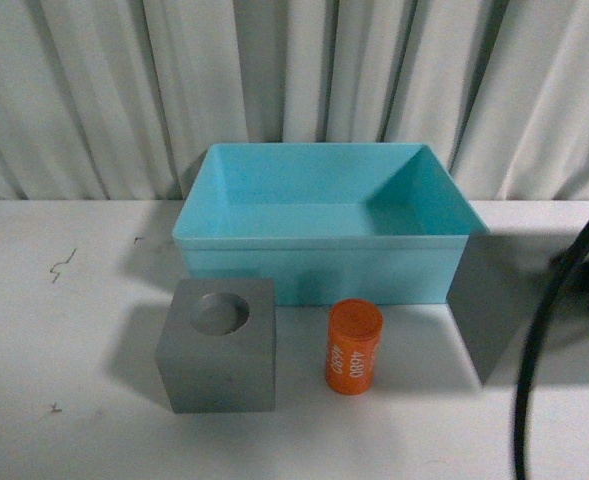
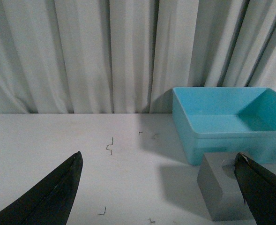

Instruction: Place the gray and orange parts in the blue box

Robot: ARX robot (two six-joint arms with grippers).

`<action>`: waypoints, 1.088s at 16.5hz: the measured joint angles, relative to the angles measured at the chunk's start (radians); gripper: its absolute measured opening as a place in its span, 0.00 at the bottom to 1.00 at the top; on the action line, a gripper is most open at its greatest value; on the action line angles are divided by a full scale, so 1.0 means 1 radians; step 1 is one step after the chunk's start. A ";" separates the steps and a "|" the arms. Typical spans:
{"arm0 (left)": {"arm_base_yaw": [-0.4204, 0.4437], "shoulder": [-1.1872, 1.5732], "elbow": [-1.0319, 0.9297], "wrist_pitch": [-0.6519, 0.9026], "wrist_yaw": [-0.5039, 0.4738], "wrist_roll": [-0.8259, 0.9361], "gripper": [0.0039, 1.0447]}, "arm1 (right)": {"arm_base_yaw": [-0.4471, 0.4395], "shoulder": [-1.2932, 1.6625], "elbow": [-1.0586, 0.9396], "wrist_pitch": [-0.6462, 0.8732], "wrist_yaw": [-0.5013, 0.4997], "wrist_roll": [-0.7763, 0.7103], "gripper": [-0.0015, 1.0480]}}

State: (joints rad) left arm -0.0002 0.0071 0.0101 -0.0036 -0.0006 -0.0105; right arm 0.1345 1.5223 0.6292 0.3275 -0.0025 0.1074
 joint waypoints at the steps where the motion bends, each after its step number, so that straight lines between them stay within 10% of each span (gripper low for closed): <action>1: 0.000 0.000 0.000 0.000 0.000 0.000 0.94 | -0.006 -0.116 0.063 0.006 -0.030 -0.003 0.18; 9: 0.000 0.000 0.000 0.000 0.000 0.000 0.94 | 0.032 0.270 0.391 0.253 -0.051 0.043 0.18; 18: 0.000 0.000 0.000 0.000 0.000 0.000 0.94 | 0.045 0.480 0.498 0.204 0.056 0.146 0.18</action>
State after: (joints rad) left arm -0.0002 0.0071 0.0105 -0.0036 -0.0006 -0.0105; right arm 0.1799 2.0018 1.1275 0.5316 0.0540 0.2539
